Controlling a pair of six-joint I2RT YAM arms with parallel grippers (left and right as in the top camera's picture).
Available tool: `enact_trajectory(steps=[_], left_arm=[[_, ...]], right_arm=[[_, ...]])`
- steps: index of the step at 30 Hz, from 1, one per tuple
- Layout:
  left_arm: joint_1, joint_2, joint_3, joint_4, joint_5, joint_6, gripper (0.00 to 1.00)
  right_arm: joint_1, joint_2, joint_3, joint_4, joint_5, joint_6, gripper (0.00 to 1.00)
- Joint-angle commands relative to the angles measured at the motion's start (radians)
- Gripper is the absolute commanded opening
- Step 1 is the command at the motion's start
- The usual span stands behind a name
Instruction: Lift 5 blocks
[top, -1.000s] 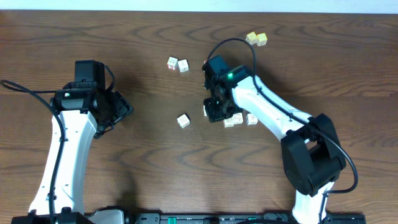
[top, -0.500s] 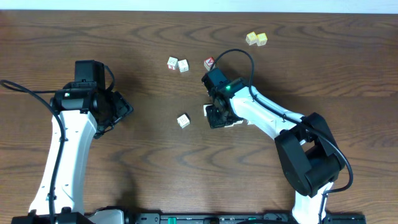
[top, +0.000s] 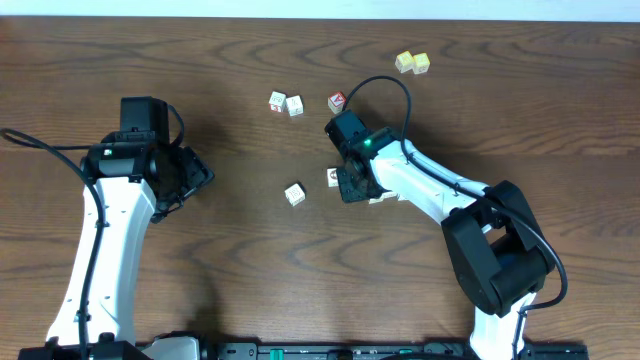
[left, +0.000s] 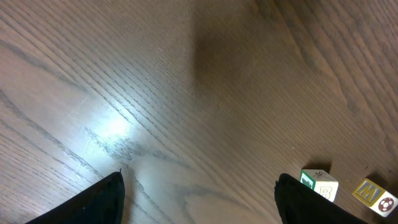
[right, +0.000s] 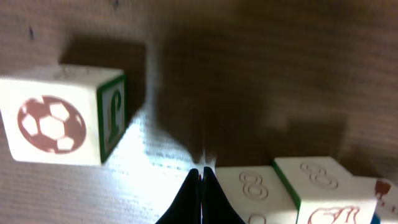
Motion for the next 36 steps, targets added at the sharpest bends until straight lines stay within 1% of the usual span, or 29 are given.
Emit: enact_trajectory(steps=[1,8,13,23,27,36], left_arm=[[0.004,-0.01,0.018,-0.003,-0.005,0.006,0.77],[0.004,-0.01,0.018,-0.003,-0.005,0.006,0.78],[0.004,-0.01,0.018,-0.003,-0.005,0.006,0.78],[0.004,-0.01,0.018,-0.003,-0.005,0.006,0.78],[0.004,-0.01,0.018,-0.003,-0.005,0.006,0.78],[0.004,-0.01,0.018,-0.003,-0.005,0.006,0.78]], right_arm=[[-0.018,0.009,-0.003,0.024,0.025,0.015,0.01],[-0.02,0.009,-0.003,0.079,0.029,0.015,0.01],[-0.032,0.008,0.003,0.085,0.064,0.019,0.01],[-0.126,0.008,0.059,0.061,0.065,0.018,0.01],[-0.169,0.009,0.058,0.042,0.024,0.002,0.01],[-0.179,0.009,0.042,-0.008,0.017,-0.005,0.01]])
